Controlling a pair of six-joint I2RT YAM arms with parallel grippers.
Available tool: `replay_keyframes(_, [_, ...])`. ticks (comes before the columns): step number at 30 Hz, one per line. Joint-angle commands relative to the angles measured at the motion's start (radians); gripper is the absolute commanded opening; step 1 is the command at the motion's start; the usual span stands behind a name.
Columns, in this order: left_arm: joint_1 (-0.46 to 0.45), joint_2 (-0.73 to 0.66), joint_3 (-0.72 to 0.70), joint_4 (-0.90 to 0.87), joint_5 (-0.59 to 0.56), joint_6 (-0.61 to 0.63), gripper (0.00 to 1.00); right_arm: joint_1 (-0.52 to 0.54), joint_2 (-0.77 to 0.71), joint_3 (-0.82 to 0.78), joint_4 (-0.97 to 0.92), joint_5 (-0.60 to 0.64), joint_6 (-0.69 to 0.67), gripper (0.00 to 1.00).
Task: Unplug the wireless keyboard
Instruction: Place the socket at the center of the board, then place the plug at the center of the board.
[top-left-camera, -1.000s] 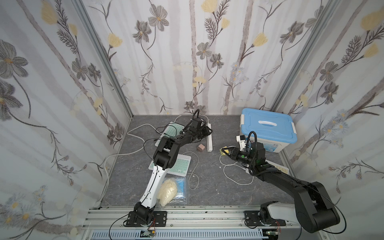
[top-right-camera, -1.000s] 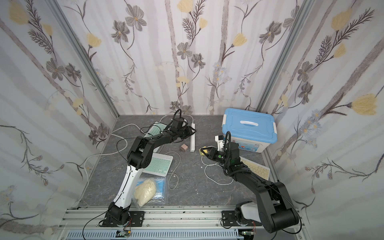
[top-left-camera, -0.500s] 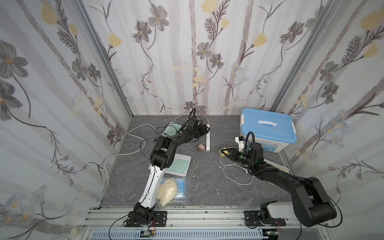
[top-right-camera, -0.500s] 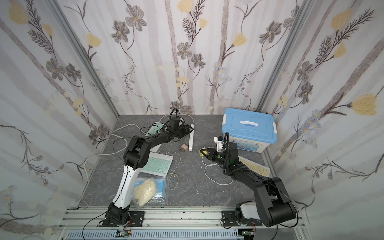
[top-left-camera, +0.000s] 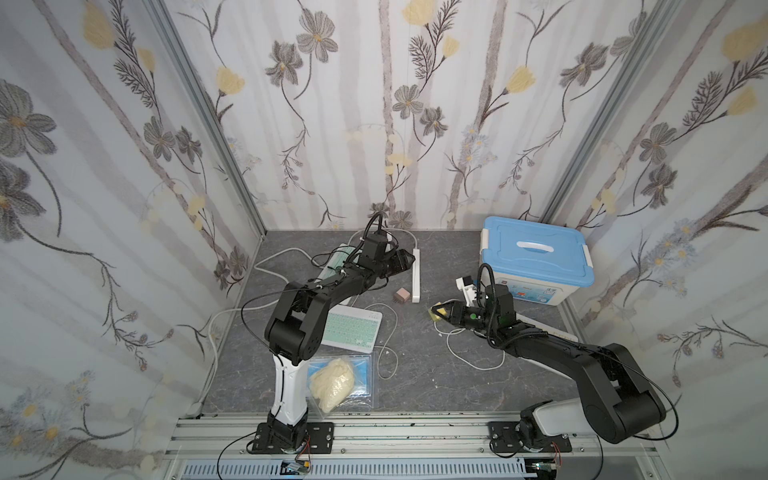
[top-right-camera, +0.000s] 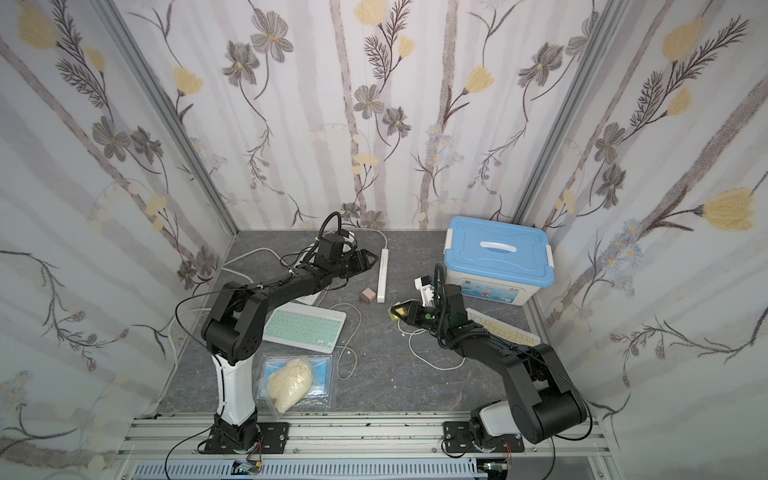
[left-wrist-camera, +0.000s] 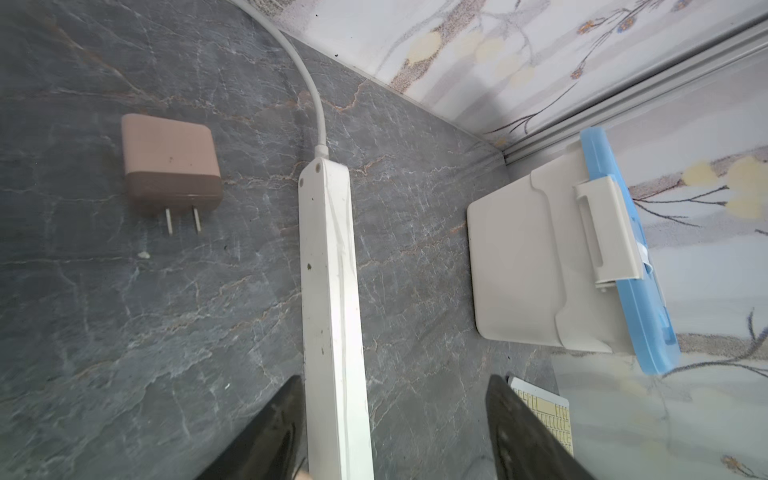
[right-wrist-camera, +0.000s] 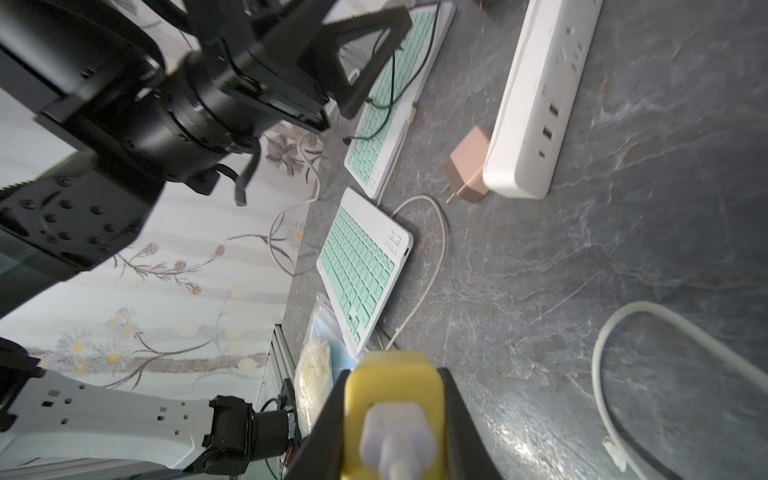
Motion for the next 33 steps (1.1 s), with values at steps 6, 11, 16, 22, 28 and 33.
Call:
replay_keyframes(6, [-0.018,-0.202,-0.226,-0.014,-0.053,0.098,0.70,0.119,0.119,-0.010,0.011,0.056,-0.030,0.00])
replay_keyframes(11, [-0.025,-0.279,-0.312,-0.051,-0.079,0.113,0.70,0.150,0.186,0.015,-0.024,0.103,-0.058,0.00])
replay_keyframes(16, [-0.039,-0.333,-0.395,-0.034,-0.095,0.109,0.71,0.165,0.216,0.008,-0.019,0.116,-0.057,0.00])
replay_keyframes(22, [-0.064,-0.389,-0.448,-0.059,-0.140,0.116,0.74,0.175,0.181,0.004,-0.086,0.173,-0.086,0.49])
replay_keyframes(28, [-0.123,-0.421,-0.426,-0.185,-0.263,0.158,0.75,0.188,0.102,-0.009,-0.142,0.181,-0.088,0.75])
replay_keyframes(33, [-0.150,-0.451,-0.433,-0.227,-0.311,0.166,0.76,0.195,0.020,-0.034,-0.219,0.186,-0.094,0.83])
